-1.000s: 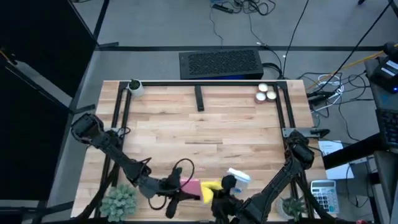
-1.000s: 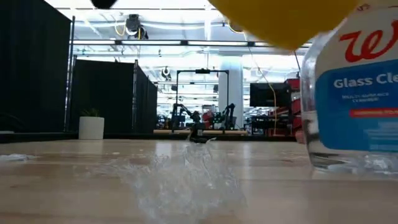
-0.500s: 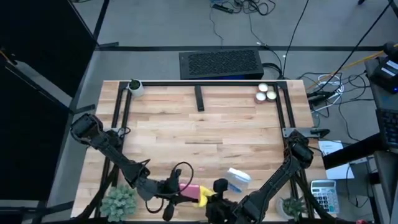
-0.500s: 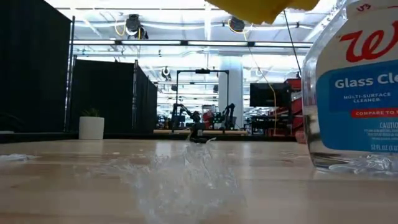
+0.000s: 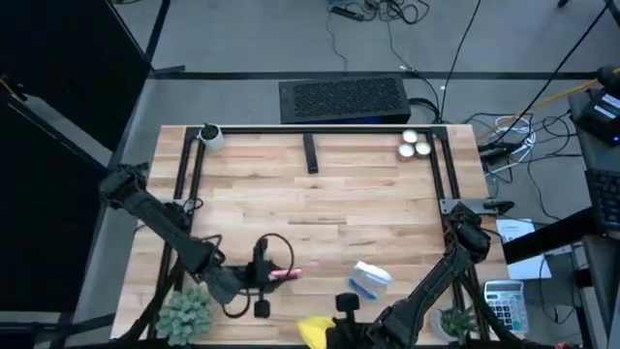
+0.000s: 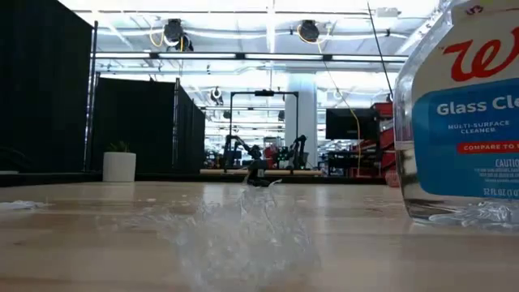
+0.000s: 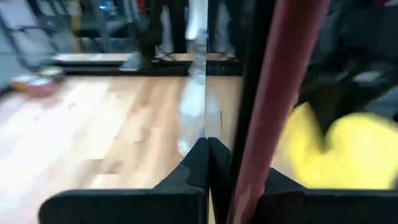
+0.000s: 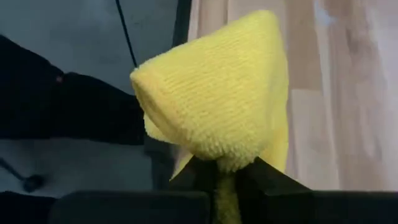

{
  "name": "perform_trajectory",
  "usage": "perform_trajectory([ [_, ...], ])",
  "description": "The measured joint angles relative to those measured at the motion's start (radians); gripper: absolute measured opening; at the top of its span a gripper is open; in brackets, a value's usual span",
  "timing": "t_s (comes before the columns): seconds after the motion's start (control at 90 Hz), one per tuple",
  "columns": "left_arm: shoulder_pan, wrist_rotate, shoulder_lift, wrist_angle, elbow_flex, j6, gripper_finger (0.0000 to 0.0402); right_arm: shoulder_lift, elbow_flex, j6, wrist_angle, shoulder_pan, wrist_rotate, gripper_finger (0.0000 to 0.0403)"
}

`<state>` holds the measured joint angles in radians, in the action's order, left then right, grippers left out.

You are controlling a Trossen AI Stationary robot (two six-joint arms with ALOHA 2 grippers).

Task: Apply microfiber cloth
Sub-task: Wipe the back of the pink cellphone with a yellow microfiber cloth

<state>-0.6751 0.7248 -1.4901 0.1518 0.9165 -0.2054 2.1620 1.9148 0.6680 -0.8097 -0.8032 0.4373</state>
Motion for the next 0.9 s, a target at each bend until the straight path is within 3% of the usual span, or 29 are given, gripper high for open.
perform_trajectory([
  [0.133,0.054,0.025,-0.004,-0.117,0.0,0.112,0.0009,0.001,-0.031,0.104,-0.014,-0.028,0.087,0.0009],
  [0.278,0.116,0.02,-0.059,-0.132,0.0,0.268,0.0009,0.001,-0.074,0.16,-0.005,-0.064,0.206,0.0019],
  [0.422,0.163,0.02,-0.137,-0.108,0.0,0.433,0.0009,0.002,-0.106,0.233,-0.001,-0.084,0.212,0.0028],
  [0.6,0.21,-0.033,-0.249,-0.104,0.0,0.521,0.0009,0.002,-0.148,0.33,0.021,-0.091,0.212,0.003],
  [0.9,0.331,-0.074,-0.338,0.059,0.0,0.813,0.0009,0.002,-0.182,0.366,0.061,-0.09,0.189,0.0031],
])
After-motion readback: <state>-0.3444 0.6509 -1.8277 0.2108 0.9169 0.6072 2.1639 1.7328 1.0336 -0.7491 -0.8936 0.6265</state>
